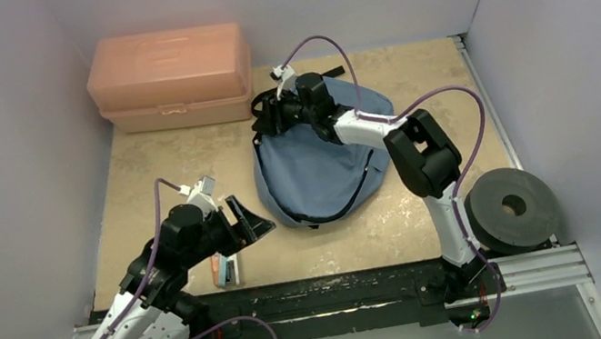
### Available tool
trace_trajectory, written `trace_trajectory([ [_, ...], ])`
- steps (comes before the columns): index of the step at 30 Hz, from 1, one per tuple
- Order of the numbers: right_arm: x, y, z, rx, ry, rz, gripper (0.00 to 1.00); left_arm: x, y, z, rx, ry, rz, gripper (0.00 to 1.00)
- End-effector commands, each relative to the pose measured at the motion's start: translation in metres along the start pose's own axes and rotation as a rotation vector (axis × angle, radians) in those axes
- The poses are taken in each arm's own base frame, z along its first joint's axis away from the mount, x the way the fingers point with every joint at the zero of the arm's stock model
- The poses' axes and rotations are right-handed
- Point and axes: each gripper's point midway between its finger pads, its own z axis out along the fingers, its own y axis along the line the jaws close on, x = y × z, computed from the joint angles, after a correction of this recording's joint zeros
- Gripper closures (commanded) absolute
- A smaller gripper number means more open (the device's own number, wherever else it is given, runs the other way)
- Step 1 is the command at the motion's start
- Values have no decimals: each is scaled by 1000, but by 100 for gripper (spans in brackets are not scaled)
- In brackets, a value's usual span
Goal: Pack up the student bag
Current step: Zip the student bag at the center of the board.
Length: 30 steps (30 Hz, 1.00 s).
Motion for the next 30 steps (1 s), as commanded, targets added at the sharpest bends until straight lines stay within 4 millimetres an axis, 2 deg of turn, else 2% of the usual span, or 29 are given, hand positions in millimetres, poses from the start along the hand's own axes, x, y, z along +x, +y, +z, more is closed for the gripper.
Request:
trace_trajectory([
  [1,-5,20,-7,-62,-27,27,50,-9,-14,-3,53,-31,-4,24],
  [4,-4,26,-8,-98,-38,48,58,-14,-14,-8,39,-57,10,24],
  [6,-5,31,-8,-119,-46,68,60,-18,-15,-11,29,-68,24,24],
  [10,-4,36,-6,-149,-54,96,53,-22,-20,-14,31,-76,34,24],
  [13,-3,38,-5,-148,-52,97,53,-21,-21,-13,40,-73,24,24],
  [17,0,35,-7,-93,-27,82,53,-21,-16,-13,31,-82,11,24],
  [19,-5,28,-11,-10,-9,106,47,-27,-17,-15,23,-105,14,24],
  [21,-10,10,-19,154,7,187,38,-39,-14,-16,-7,-137,31,24],
  [24,-20,2,-30,281,-10,320,31,-67,-13,-17,-52,-186,48,24],
  [27,-25,13,-31,298,-27,474,32,-102,-21,-14,-42,-223,50,24],
  [30,-27,25,-30,318,-44,552,32,-138,-30,-7,-40,-239,49,25],
])
